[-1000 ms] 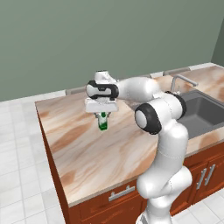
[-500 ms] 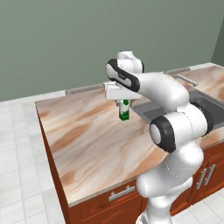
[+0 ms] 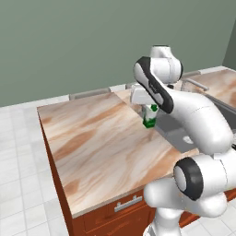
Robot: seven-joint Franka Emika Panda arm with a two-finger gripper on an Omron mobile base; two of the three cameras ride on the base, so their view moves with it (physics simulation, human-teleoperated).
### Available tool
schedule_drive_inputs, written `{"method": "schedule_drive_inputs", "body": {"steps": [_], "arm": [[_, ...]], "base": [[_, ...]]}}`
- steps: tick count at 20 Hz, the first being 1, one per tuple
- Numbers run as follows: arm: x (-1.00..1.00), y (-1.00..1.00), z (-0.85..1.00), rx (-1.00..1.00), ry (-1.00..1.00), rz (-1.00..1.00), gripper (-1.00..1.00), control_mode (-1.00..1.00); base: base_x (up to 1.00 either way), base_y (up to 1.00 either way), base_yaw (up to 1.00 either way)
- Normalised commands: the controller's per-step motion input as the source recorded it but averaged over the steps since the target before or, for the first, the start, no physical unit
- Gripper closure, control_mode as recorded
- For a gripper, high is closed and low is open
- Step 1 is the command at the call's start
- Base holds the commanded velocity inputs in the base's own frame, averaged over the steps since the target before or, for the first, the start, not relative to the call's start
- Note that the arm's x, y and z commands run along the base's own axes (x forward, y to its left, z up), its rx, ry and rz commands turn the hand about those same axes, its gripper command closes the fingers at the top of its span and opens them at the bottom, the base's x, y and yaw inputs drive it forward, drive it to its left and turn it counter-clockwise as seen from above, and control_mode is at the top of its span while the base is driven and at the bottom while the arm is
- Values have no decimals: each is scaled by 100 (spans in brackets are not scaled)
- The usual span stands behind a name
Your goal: Gather the eggs and milk located in the vicinity of the sink area and place them right next to the bowl.
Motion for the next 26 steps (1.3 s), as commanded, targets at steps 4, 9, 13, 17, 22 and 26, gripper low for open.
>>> {"method": "schedule_drive_inputs", "body": {"steps": [4,9,13,17,22,26], "arm": [[-70,-8,17,1,-14,0,100,-100],[-11,-1,0,0,-2,0,100,-100],[0,0,0,0,0,0,100,-100],[0,0,0,0,0,0,100,-100],[0,0,0,0,0,0,100,100],[0,0,0,0,0,0,100,100]], "base": [[0,0,0],[0,0,0],[0,0,0],[0,0,0],[-20,-9,-1],[-82,-66,-20]]}}
